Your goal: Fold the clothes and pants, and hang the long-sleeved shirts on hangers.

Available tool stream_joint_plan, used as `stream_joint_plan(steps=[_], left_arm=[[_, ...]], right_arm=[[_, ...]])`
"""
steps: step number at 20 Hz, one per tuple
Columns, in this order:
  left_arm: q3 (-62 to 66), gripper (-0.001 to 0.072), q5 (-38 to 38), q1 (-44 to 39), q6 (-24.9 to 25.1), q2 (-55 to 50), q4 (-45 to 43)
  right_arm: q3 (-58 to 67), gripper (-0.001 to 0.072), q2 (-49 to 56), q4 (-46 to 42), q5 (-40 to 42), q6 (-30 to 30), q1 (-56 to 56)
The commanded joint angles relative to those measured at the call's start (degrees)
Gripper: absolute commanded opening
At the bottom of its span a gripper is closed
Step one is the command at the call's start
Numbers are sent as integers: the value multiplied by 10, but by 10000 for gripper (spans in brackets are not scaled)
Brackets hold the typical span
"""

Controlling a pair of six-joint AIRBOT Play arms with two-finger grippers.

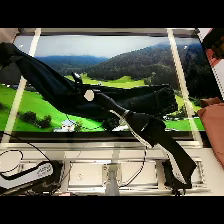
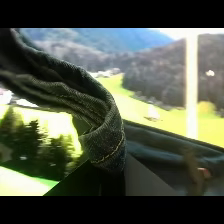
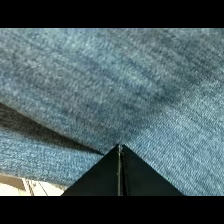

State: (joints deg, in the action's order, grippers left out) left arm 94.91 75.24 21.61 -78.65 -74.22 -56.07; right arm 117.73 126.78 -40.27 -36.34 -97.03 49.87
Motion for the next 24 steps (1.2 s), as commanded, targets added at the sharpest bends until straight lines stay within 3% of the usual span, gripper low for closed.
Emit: stream_joint_plan(steps=[1,5,8,17,18,19,20,24], left_arm=[[-18,23,-2,-41,0,0,12],[-61,23,-8,-124,2,-13,12],[-85,23,-8,-202,33,-38,12],[-96,25,-27,-463,35,-189,12],[-96,115,-37,-483,37,-203,12],[-96,475,-39,-498,37,-219,12],[-96,679,-41,-509,32,-231,12],[-95,688,-36,-490,30,-230,9]], right_arm=[[11,49,-1,-31,-66,-5,-21],[11,49,-50,-162,-244,23,-122],[11,50,-109,-258,-327,23,-209],[-10,52,-287,-299,-367,47,-401],[-10,51,-301,-299,-368,47,-415],[-10,51,-314,-299,-372,47,-426],[-10,51,-326,-299,-376,48,-434],[-9,51,-374,-306,-381,73,-453]])
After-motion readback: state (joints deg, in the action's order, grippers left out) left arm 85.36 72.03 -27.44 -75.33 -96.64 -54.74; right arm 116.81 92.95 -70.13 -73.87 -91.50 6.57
